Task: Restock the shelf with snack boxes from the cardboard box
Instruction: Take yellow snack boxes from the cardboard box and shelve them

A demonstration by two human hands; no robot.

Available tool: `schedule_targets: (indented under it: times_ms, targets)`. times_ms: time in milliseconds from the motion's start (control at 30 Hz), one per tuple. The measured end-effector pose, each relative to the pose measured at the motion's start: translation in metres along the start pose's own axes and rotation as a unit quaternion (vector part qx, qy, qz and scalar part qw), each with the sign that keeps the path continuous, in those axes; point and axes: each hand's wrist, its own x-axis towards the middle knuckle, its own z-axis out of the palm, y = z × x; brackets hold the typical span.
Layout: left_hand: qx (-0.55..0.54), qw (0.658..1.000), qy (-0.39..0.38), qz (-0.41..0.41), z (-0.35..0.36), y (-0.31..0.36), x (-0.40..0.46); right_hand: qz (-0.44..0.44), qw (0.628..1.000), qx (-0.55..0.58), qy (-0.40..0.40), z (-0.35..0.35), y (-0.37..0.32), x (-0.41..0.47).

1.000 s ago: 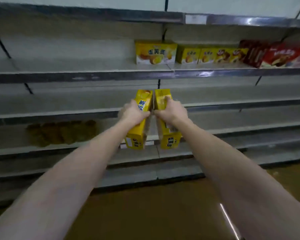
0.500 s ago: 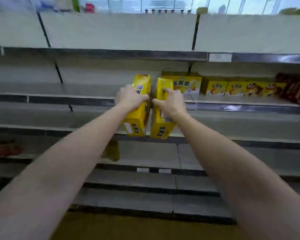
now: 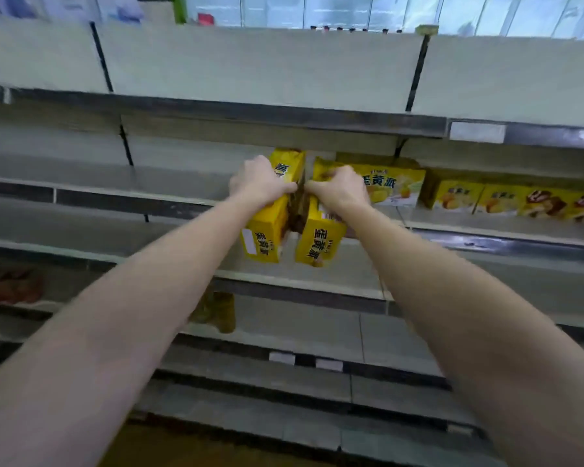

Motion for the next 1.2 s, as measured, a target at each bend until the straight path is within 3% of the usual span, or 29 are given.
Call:
schedule_targets:
  times_ms: [433,700,933,1200]
  targets:
    - [0.158,0.975,-0.137,0.071,0.004,-0.049,0.166,0.007,0.989,-0.108,-0.104,0.071,-0.04,0.132]
    - [0.234,0.942,-0.222,0.097,-0.003,-0.083,0.242,-0.019,0.984,-0.137,-0.114,0.093,-0.047,0.179]
    - [0.294,0.935,-0.151,0.131,0.026,-0.11,0.266,-0.071,0.977,-0.149,-0.134,0.099,-0.038,0.186]
    - [0.351,0.917,-0.07,0.177,0.043,-0.126,0.259,-0.061,0.959,-0.214,-0.177,0.096,-0.041,0.193]
